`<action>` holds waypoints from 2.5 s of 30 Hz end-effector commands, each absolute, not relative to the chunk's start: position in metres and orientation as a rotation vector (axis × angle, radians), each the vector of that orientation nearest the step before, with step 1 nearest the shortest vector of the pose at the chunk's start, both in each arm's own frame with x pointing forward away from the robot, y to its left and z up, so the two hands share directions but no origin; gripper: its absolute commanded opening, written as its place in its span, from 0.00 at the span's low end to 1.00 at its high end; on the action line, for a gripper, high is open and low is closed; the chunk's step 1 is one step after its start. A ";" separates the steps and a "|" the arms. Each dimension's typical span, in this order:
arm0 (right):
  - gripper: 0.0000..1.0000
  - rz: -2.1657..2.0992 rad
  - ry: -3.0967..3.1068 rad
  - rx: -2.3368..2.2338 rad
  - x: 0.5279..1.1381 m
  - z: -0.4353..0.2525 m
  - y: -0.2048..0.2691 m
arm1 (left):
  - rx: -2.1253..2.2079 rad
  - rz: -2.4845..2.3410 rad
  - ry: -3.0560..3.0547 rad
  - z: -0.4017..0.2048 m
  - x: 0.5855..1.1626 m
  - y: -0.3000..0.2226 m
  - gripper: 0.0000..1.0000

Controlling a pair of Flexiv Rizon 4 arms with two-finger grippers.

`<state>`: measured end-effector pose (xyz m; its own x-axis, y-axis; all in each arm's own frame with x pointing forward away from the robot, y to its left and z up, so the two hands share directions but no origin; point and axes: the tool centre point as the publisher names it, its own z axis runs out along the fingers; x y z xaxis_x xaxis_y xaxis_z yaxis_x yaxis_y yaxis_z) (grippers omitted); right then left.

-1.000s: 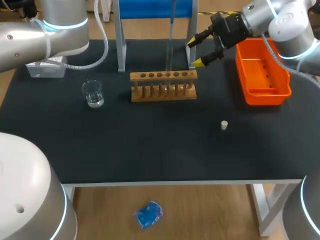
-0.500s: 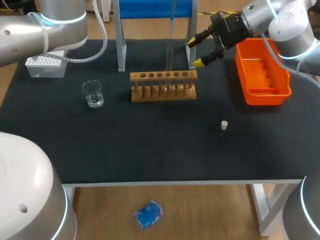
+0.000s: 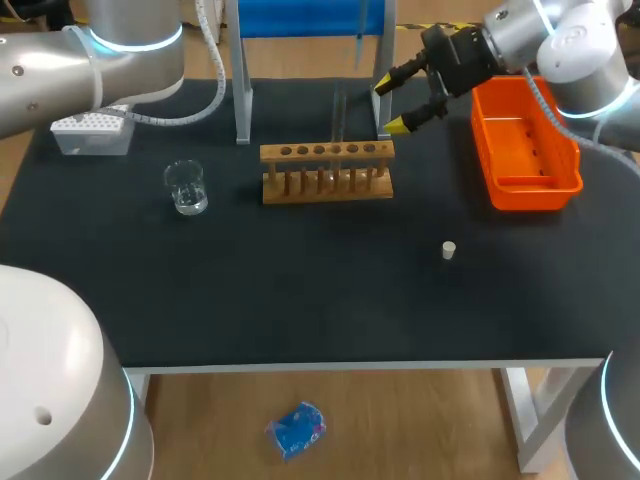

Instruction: Invert the test tube, pick up the pipette, mount the tip to pipette, aspirate from beaker and dispense into the tube, eject the tip, return the pipette, and cap with the stopper.

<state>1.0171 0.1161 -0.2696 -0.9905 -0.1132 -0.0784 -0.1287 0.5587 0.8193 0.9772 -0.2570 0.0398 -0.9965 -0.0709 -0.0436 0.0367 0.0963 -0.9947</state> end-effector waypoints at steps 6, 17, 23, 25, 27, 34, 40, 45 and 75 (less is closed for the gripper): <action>1.00 1.532 2.684 -0.231 1.003 -0.244 0.088 | -0.039 -2.043 2.260 0.051 0.944 -0.278 0.00; 1.00 1.720 2.525 -0.215 0.960 -0.203 0.059 | -0.007 -2.044 2.260 0.052 0.896 -0.286 0.00; 1.00 1.877 2.436 -0.201 0.927 -0.191 0.051 | -0.016 -2.038 2.260 0.041 0.867 -0.282 0.00; 1.00 1.908 2.421 -0.205 0.914 -0.188 0.050 | -0.015 -2.035 2.261 0.034 0.856 -0.282 0.00; 1.00 1.946 2.406 -0.199 0.902 -0.186 0.050 | -0.017 -2.032 2.263 0.027 0.847 -0.282 0.00; 1.00 2.036 2.374 -0.230 0.878 -0.179 0.049 | -0.006 -2.044 2.262 0.013 0.832 -0.282 0.00; 1.00 2.036 2.374 -0.230 0.878 -0.179 0.049 | -0.006 -2.044 2.262 0.013 0.832 -0.282 0.00; 1.00 2.036 2.374 -0.230 0.878 -0.179 0.049 | -0.006 -2.044 2.262 0.013 0.832 -0.282 0.00; 1.00 2.266 2.272 -0.196 0.804 -0.205 0.069 | 0.042 -2.148 2.274 -0.072 0.792 -0.284 0.00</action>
